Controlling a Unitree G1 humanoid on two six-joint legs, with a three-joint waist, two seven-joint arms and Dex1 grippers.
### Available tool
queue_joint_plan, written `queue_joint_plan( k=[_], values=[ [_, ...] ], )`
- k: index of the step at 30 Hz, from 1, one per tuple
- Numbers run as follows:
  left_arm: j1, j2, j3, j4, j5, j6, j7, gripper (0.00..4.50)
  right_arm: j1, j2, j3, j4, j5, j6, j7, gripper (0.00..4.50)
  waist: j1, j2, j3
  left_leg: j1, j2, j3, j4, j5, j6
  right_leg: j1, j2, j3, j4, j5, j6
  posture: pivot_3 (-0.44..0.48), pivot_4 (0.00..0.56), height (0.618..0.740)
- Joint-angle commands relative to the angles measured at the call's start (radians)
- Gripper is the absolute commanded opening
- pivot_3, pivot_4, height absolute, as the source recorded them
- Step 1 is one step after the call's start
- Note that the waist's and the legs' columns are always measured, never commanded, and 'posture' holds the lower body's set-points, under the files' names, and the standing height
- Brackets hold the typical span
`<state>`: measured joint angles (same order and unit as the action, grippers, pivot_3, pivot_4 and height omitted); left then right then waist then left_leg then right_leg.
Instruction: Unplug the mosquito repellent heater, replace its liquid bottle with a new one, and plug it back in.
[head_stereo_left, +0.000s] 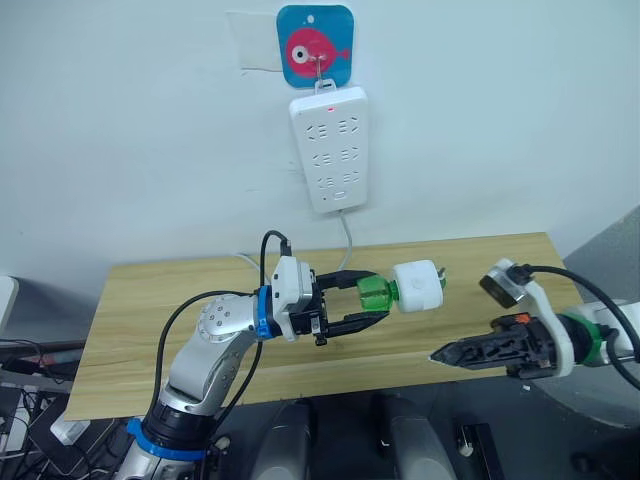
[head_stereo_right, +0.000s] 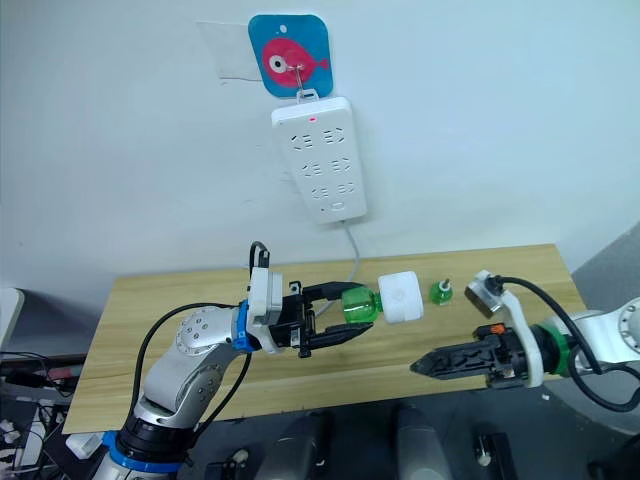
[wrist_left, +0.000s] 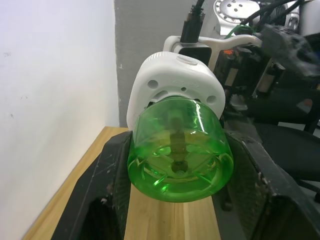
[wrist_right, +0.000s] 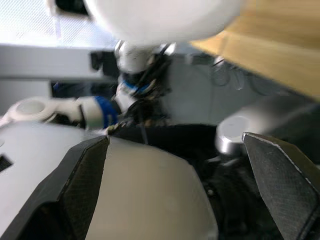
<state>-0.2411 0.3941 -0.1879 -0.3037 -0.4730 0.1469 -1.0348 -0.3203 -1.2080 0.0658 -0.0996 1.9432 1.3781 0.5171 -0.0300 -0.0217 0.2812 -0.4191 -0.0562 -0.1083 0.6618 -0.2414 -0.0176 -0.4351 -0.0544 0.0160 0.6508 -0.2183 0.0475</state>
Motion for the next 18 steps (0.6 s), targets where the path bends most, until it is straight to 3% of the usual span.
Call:
queue_joint_plan(
  k=[1,5,10,18],
  values=[
    [0.009,0.007,0.015,-0.042,-0.030,-0.004,-0.007,2.26,-0.032,-0.006,-0.060,0.099,-0.052,-0.015,-0.001,3.57,0.000,0.000,0.000,0.000,0.000,0.000,0.000,0.000,0.000,0.000,0.000,0.000,-0.001,0.000,0.000,-0.051,0.257,0.740],
    [0.018,0.018,0.011,-0.048,-0.034,-0.007,-0.017,2.26,-0.111,0.044,-0.072,0.193,-0.097,-0.010,-0.015,2.05,-0.002,0.000,0.000,0.000,0.000,0.001,-0.001,0.000,0.000,0.000,0.000,0.000,-0.001,0.001,0.000,-0.051,0.253,0.740],
    [0.013,0.023,0.008,-0.047,-0.038,-0.007,-0.021,2.26,-0.175,0.094,-0.051,0.200,-0.028,0.024,-0.047,0.14,0.000,0.000,0.000,-0.001,0.000,0.002,-0.001,0.000,0.000,0.000,0.001,0.000,-0.002,0.001,0.000,-0.048,0.251,0.740],
    [0.017,0.024,0.004,-0.054,-0.041,0.001,-0.023,2.26,-0.236,0.187,-0.024,0.172,0.029,0.023,-0.091,0.02,0.000,0.000,0.000,-0.001,-0.001,0.001,0.000,0.000,0.001,0.000,0.001,0.000,-0.002,0.001,0.001,-0.047,0.252,0.740]
  ],
)
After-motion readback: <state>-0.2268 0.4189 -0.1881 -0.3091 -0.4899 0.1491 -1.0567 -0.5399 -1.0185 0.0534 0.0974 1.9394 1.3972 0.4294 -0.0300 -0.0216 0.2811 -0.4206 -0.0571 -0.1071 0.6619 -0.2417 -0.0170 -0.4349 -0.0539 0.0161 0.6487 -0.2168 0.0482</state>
